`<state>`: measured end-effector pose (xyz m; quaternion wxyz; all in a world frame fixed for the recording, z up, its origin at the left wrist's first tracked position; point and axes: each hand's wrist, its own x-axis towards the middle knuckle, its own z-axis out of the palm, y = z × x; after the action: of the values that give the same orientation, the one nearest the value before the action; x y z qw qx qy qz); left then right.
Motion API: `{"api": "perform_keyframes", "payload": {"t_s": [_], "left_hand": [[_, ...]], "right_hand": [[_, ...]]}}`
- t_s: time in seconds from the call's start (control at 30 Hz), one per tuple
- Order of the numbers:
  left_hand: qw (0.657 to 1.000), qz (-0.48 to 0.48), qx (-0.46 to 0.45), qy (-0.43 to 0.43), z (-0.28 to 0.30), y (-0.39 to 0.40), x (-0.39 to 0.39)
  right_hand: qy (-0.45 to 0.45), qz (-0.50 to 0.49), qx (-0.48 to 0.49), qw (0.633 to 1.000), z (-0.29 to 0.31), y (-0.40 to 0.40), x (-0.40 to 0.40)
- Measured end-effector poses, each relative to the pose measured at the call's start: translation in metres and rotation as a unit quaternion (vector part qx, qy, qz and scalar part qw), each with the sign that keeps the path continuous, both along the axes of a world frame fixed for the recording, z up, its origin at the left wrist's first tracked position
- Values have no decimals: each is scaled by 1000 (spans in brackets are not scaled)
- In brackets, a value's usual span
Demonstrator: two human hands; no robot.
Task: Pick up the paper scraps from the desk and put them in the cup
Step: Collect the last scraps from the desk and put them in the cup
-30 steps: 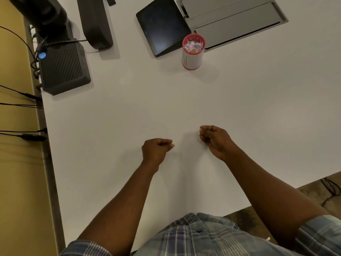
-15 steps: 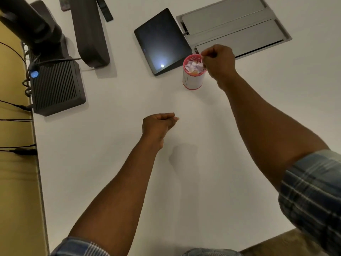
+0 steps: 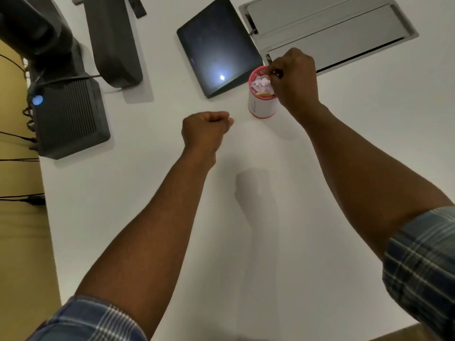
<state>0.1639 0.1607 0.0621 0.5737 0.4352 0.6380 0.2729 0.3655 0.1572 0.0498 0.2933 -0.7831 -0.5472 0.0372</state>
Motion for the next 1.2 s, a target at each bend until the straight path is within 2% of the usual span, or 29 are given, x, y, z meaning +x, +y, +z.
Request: {"api": "perform_keyframes", "payload": {"t_s": [0.13,0.23,0.33,0.43,0.53,0.63,0.77,0.87,1.0,1.2], "left_hand": [[995,-37,75,47,9,16,34],[963,-116,198,140,13,27,67],[899,-223,298,230,7,36,95],[829,-329,346,292,1,42,112],[784,-395,342,334,2,45,120],[723,-463,329,393,2,45,121],[675,-524,278,438,2,49,124],[674,-544,261,426,8,52,127],[689,-528,294,399,18,54,128],[779,-391,350,344,32,60,124]], "right_hand": [[58,-77,119,988,-10,-33,-2],[106,-108,148,977,-38,-77,-15],[132,-81,36,987,-74,-123,-27],[109,-37,-85,990,-100,-154,-37],[92,-7,-108,990,-109,-162,-48],[17,26,-188,982,-114,-162,-56],[-51,36,-247,967,-119,-160,-61],[-58,39,-258,964,-121,-159,-61],[-56,44,-269,960,-120,-159,-61],[-58,50,-275,958,-119,-159,-61]]}}
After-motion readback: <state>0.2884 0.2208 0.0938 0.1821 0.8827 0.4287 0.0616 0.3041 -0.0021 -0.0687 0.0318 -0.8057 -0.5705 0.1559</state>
